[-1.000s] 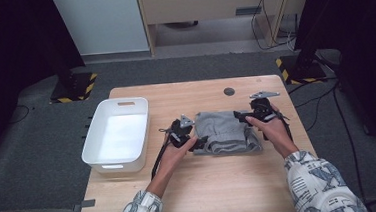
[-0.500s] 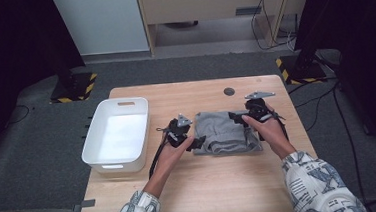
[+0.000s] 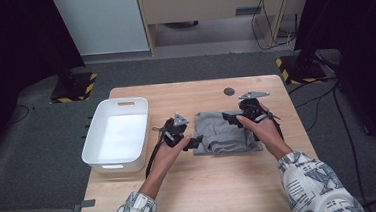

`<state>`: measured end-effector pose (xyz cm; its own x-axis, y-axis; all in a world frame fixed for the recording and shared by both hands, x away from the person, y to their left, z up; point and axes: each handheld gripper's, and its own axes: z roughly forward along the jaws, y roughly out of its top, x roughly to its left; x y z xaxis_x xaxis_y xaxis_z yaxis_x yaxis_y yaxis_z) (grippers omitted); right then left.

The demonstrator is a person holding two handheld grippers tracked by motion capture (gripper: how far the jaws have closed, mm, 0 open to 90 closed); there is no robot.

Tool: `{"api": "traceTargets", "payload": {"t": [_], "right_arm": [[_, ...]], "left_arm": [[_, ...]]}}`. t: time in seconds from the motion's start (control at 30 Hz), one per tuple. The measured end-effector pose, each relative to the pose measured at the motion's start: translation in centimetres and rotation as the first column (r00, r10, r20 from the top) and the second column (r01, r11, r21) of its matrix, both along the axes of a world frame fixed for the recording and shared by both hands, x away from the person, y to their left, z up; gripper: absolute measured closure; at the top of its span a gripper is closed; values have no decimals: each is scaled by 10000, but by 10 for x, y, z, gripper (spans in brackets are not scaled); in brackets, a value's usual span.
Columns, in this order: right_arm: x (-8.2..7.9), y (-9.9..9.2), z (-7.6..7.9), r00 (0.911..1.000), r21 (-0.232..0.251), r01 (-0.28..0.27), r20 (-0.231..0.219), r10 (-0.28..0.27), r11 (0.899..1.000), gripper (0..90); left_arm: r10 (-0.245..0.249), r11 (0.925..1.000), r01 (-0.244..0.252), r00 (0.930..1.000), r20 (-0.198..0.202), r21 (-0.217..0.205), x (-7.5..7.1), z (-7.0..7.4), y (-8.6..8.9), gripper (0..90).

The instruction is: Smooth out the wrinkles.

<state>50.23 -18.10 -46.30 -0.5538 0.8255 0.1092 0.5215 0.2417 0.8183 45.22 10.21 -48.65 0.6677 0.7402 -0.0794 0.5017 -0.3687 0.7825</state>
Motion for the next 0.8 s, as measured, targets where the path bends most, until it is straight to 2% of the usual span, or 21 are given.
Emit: {"api": "traceTargets", "payload": {"t": [0.27,0.57,0.8], "right_arm": [[-4,2,4,10000,126,-5,-32,6,9999,127],[-12,15,14,9994,328,-327,117,324,9989,126],[-19,26,16,9974,177,-711,132,709,9973,125]], "left_arm": [[59,10000,-59,10000,22,-15,-5,10,8,71],[172,9998,-168,9995,255,-141,-8,33,20,69],[272,9996,-268,9988,401,-84,-13,47,29,69]]}}
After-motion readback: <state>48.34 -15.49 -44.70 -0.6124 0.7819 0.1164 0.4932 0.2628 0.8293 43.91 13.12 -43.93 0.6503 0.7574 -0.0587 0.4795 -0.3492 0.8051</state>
